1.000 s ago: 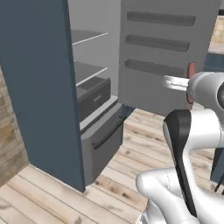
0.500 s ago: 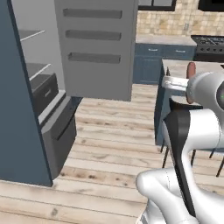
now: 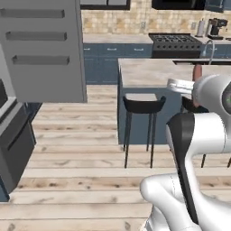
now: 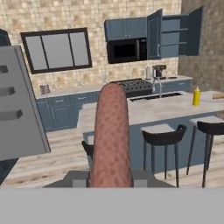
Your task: Move the hot dog bun to the plate on the dining table and place the condiment next to that plate. Then navigate to the fridge and take the sausage and place it on the plate as well.
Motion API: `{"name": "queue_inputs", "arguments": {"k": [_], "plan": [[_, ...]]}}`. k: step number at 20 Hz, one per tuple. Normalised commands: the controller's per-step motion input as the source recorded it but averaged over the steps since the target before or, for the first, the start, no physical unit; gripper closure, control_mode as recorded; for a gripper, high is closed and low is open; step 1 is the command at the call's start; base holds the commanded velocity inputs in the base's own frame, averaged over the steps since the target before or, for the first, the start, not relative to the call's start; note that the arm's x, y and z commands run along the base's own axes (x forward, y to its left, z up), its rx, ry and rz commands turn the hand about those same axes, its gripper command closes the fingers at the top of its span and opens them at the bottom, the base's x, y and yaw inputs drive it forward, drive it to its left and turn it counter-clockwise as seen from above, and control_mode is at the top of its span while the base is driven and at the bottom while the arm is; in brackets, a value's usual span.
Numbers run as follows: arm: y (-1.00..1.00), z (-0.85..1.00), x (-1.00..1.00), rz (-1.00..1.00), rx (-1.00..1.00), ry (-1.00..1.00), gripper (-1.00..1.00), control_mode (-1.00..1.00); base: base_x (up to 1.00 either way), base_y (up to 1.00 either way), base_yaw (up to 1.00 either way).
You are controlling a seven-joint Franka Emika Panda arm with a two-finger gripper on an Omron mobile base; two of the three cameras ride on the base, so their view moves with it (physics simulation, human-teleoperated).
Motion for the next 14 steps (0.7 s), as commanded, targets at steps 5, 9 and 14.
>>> {"name": "queue_inputs", "arguments": {"k": [5, 9, 14], "plan": [[0.00, 0.00, 0.00, 0.00, 0.00, 0.00, 1.00, 1.00, 0.43, -1.00, -0.12], [0.00, 0.00, 0.00, 0.00, 0.00, 0.00, 1.00, 1.00, 0.51, -1.00, -0.08], [0.00, 0.00, 0.00, 0.00, 0.00, 0.00, 1.00, 1.00, 0.54, -1.00, -0.06]]}}
